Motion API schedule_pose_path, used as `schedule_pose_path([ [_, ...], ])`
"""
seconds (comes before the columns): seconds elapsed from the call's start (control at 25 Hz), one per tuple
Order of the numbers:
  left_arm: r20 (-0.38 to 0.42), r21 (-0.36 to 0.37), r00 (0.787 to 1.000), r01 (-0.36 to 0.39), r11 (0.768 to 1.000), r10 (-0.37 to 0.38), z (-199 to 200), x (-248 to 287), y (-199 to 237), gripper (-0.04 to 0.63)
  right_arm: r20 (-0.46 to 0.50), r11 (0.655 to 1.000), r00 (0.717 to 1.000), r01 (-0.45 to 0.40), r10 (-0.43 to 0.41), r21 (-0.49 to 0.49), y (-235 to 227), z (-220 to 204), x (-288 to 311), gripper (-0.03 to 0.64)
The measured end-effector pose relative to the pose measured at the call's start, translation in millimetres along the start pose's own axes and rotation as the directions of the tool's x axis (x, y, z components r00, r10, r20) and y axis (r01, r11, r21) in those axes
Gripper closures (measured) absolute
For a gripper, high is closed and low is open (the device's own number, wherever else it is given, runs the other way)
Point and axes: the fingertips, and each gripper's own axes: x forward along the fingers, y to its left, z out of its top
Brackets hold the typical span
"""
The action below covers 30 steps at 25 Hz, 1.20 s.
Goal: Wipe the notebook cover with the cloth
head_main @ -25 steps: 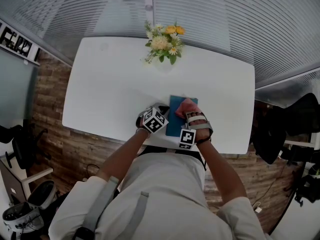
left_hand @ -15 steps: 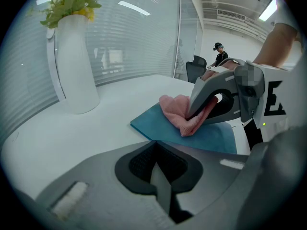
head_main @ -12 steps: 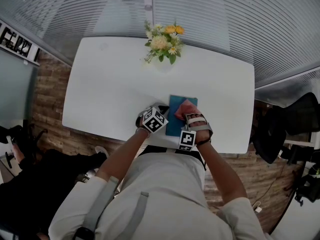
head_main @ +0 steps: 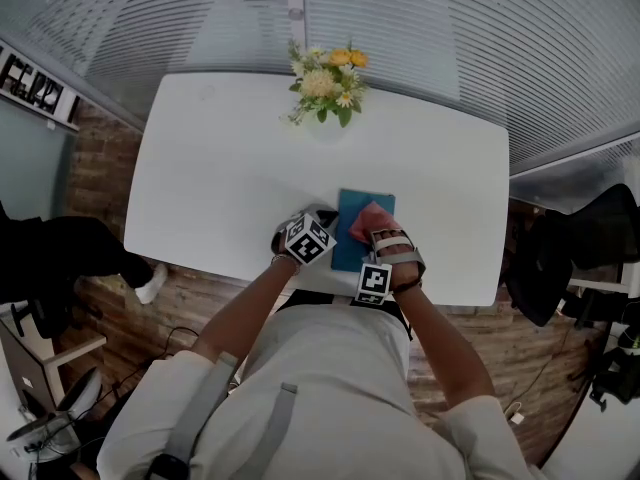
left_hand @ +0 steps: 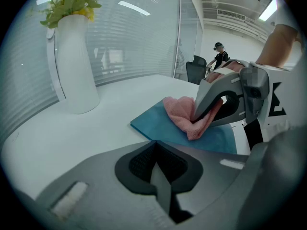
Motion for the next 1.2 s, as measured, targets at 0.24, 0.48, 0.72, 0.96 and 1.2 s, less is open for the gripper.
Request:
schedule_pose_path([
  [0.24,-0.002,0.000,1.000,0.000,1.000,0.000,-0.8,0.6,0.3,0.594,0.003,1.000,1.000,-0.006,0.006,0.001,3.9,0.8,-1.1,0.618],
  [0.48,0.000,-0.001,1.000,-0.001,1.000,0.001,-0.2,0.3,0.1,0.594,0.007,1.000,1.000,-0.017,0.017,0.011,7.8,2.2,-3.6,0.618],
  [0.72,-0.001,0.000,1.000,0.000,1.000,0.000,-0.7,-0.2,0.0,0.594,0.012,1.000,1.000,-0.023,0.023,0.014,11.9,4.6,-7.0,0.618],
  [0.96,-0.002,0.000,1.000,0.001,1.000,-0.001,0.1,1.0,-0.1,0.594,0.013,0.999,0.999,-0.034,0.034,0.016,16.3,4.2,-8.7,0.618],
  [1.2,-0.001,0.000,1.000,0.001,1.000,-0.001,0.1,0.4,-0.4,0.594,0.021,0.999,0.999,-0.044,0.043,0.022,20.2,6.3,-12.3,0.618],
])
